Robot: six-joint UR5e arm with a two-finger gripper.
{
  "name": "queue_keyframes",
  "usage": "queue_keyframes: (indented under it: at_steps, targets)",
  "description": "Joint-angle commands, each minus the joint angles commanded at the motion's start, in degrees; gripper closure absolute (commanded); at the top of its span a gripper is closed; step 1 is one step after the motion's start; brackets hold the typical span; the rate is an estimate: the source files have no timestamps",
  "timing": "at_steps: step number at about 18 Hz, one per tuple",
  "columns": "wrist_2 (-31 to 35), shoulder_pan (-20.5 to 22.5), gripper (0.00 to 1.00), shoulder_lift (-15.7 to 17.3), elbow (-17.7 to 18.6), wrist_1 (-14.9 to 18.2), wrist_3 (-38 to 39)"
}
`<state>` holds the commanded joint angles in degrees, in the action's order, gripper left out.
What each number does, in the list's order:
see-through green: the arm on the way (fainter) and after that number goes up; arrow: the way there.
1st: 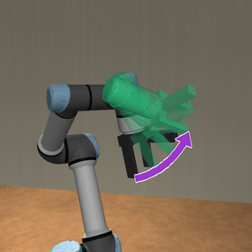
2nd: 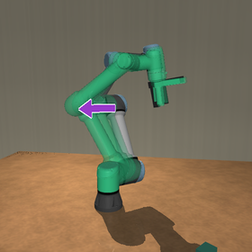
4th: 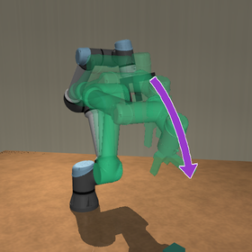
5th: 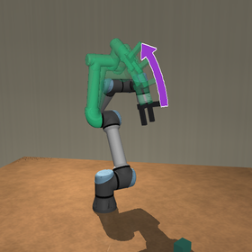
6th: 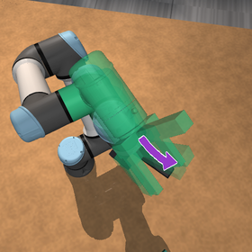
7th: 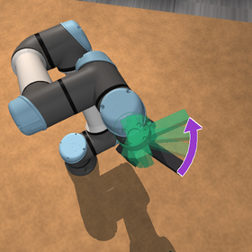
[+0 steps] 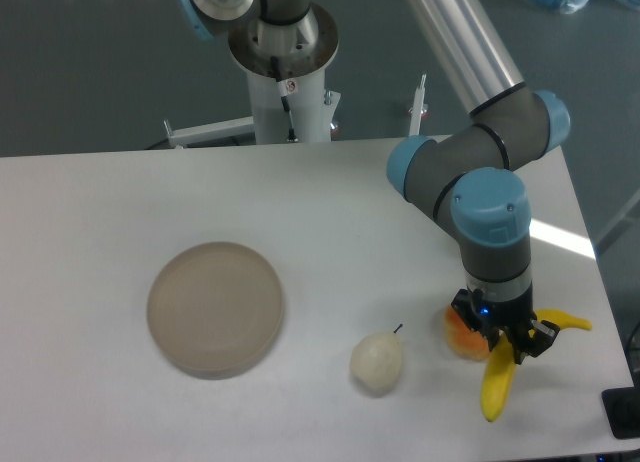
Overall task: Place bananas on a plate
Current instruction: 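Hold the yellow banana in the gripper beside the orange fruit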
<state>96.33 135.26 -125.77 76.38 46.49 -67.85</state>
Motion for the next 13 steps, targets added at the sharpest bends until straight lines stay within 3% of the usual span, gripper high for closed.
queue_keyframes:
  at_steps: [13]
  targets:
    - [0.0,-1.32,0.73,0.97,0.17,0.35,0.53]
